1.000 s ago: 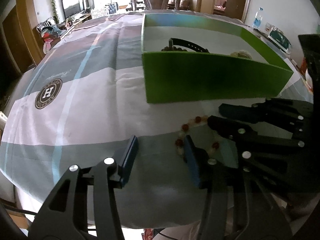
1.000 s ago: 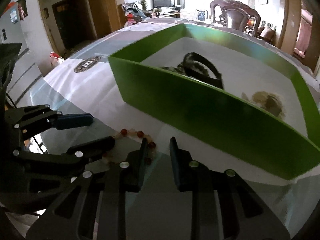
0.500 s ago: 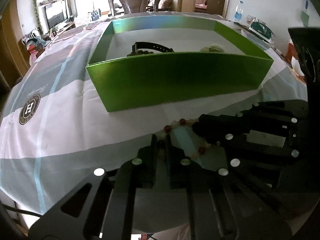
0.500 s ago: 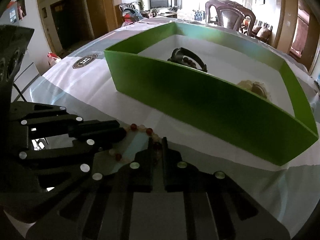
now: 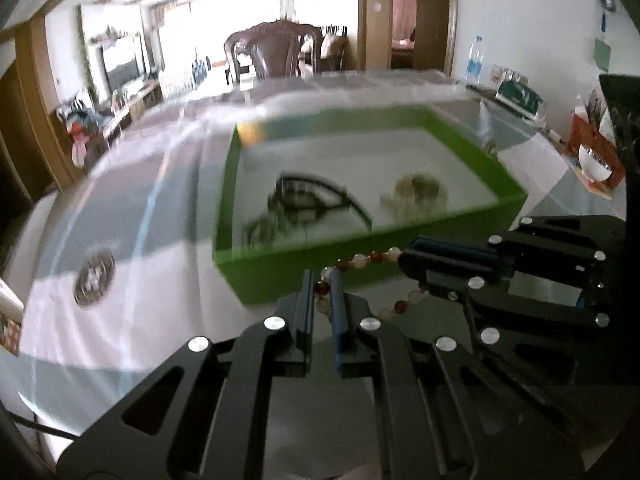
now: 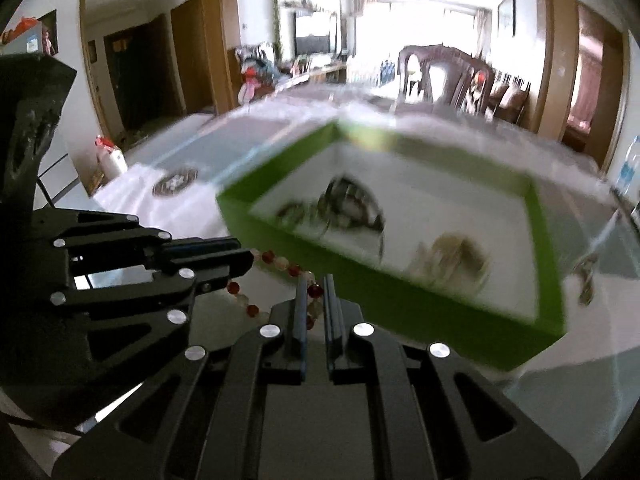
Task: Organize jewelry
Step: 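Lift the red-bead bracelet into the green box and open both grippers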
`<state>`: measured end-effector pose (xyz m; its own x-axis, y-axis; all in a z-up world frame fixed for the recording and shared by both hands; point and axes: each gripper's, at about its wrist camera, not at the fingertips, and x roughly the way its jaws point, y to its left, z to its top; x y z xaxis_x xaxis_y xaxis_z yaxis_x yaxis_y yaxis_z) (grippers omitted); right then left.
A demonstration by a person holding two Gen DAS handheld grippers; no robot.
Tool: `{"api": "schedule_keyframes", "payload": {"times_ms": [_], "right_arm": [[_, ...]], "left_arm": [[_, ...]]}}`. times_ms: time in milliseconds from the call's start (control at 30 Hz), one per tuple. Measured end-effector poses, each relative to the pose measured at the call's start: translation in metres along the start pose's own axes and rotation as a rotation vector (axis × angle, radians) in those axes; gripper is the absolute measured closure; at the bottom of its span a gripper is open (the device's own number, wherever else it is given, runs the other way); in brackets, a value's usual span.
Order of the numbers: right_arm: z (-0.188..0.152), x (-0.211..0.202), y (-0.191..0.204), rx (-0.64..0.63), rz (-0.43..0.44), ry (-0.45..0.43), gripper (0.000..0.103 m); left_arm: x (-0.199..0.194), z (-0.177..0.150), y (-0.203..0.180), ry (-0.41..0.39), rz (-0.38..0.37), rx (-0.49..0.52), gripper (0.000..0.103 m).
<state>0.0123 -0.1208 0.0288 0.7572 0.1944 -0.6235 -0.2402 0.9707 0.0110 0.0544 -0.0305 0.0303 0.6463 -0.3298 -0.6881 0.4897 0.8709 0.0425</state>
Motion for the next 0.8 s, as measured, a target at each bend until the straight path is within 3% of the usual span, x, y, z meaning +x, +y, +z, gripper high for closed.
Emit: {"api": "schedule_keyframes", "payload": {"times_ms": [300, 800], "right_arm": [[0.045, -0.009, -0.025, -0.010, -0.081, -0.093, 0.095], [0.048, 0.066, -0.072, 0.076, -0.082, 0.010, 0.095]], "left_arm": [[0.004, 0.066, 0.000, -0.079, 0.008, 0.010, 0.095], [0.091, 0.090, 0.009, 0.000, 0.024, -0.038, 0.092]]}}
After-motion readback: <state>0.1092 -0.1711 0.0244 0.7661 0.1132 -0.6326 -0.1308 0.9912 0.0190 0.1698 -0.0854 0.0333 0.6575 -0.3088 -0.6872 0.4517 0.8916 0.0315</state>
